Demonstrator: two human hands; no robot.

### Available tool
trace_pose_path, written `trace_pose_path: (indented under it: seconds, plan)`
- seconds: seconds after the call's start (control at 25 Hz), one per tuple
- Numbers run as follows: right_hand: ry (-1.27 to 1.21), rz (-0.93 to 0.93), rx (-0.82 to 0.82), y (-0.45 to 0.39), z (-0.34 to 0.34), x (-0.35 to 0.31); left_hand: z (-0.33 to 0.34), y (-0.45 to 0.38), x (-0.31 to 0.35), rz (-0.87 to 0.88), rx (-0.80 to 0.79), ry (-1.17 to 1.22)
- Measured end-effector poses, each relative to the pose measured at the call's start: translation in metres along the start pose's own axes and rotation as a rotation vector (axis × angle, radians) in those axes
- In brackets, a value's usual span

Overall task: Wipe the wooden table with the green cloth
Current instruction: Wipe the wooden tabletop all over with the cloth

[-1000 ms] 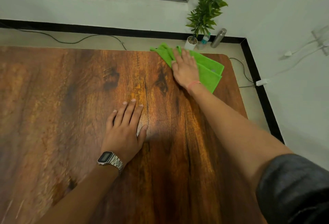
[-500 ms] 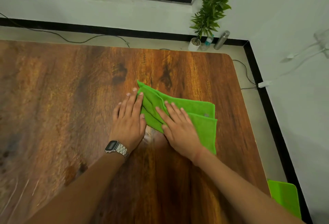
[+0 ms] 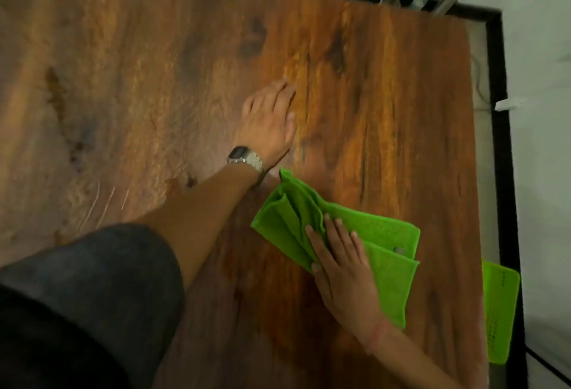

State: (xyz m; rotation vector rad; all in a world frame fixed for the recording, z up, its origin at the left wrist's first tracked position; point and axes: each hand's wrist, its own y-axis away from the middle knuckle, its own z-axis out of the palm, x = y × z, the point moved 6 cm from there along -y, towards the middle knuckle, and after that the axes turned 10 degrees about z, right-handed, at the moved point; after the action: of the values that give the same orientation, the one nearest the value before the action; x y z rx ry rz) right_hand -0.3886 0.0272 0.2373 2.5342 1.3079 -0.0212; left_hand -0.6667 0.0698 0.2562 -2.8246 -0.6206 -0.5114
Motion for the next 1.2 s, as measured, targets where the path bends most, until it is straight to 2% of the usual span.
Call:
trace_pose_path:
  seconds: [0.08,0.28,0.4,0.52,0.68,0.76,0.88,1.0,1.08,1.2]
  plan:
    - [-0.009,0.015,0.014,-0.006,-0.003,-0.007,0.001,0.001,-0.001,0.000,-0.032,0.022]
    - [-0.029,0.205,0.132,-0.037,-0.010,-0.020,-0.001,0.006,0.001,0.077,-0.045,0.130]
    - [-0.023,0.179,0.137,-0.028,-0.005,-0.038,-0.006,0.035,0.015,0.181,-0.121,0.251]
    - [0.001,0.115,0.108,0.003,0.007,-0.052,-0.002,0.102,0.046,0.390,-0.255,0.212]
    - [-0.017,0.122,0.078,0.074,0.030,-0.075,-0.007,0.219,0.088,0.537,-0.144,0.052]
    - [-0.010,0.072,0.020,0.119,0.043,-0.076,-0.002,0.278,0.109,0.590,-0.158,0.053]
    - [0.063,0.023,-0.033,0.179,0.053,-0.047,0.017,0.337,0.147,0.564,-0.316,0.083]
    - [0.028,0.175,-0.035,0.208,0.051,-0.020,0.031,0.358,0.181,0.542,-0.411,0.049]
    - [0.010,0.214,-0.039,0.209,0.051,-0.023,0.034,0.360,0.180,0.527,-0.439,0.008]
    - [0.058,0.156,-0.069,0.197,0.054,-0.045,0.025,0.364,0.150,0.552,-0.438,-0.033]
